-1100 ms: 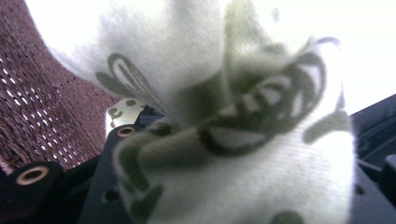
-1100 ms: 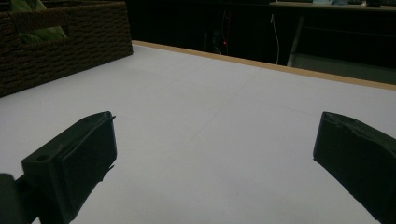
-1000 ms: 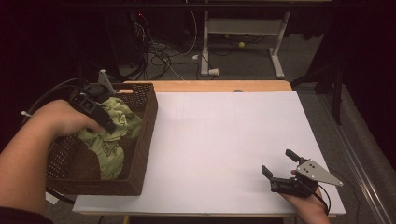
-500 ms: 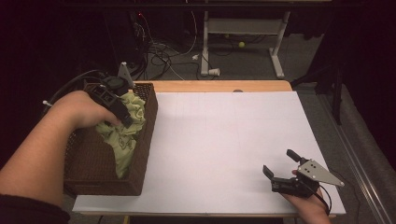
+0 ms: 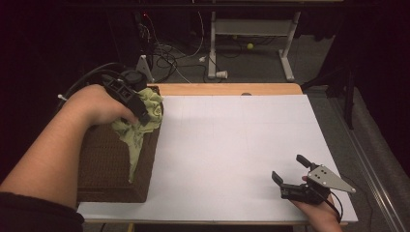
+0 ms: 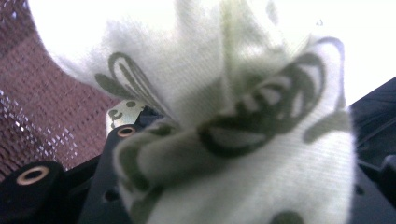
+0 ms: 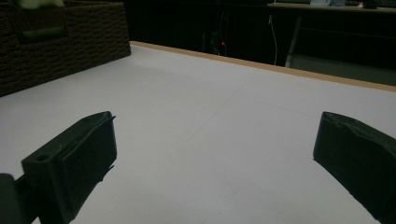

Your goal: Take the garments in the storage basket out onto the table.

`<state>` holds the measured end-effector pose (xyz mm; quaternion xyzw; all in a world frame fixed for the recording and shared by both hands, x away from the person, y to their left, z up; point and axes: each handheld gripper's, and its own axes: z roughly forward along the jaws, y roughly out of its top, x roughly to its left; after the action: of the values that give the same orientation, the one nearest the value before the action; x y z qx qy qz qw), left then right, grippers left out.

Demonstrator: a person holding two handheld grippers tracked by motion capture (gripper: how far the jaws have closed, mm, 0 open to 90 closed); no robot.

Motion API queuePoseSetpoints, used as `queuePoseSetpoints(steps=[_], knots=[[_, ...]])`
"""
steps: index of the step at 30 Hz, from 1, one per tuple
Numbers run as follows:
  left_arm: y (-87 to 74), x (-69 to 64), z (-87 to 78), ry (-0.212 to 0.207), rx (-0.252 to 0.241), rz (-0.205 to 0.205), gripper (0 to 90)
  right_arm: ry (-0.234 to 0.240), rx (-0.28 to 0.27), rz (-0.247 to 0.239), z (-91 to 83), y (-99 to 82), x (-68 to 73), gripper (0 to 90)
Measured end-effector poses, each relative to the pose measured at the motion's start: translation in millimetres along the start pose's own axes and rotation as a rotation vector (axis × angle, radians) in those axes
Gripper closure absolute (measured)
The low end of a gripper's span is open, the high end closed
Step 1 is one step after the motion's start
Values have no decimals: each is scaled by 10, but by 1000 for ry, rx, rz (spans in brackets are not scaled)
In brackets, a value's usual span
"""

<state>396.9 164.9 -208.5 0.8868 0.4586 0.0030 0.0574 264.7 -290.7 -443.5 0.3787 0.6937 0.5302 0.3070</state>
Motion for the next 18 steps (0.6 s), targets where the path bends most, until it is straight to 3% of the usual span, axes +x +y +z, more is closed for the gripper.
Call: queuePoseSetpoints(steps=[18], knots=[[410, -499, 20, -16, -16, 109, 545, 2, -1, -1, -4, 2, 0, 4]])
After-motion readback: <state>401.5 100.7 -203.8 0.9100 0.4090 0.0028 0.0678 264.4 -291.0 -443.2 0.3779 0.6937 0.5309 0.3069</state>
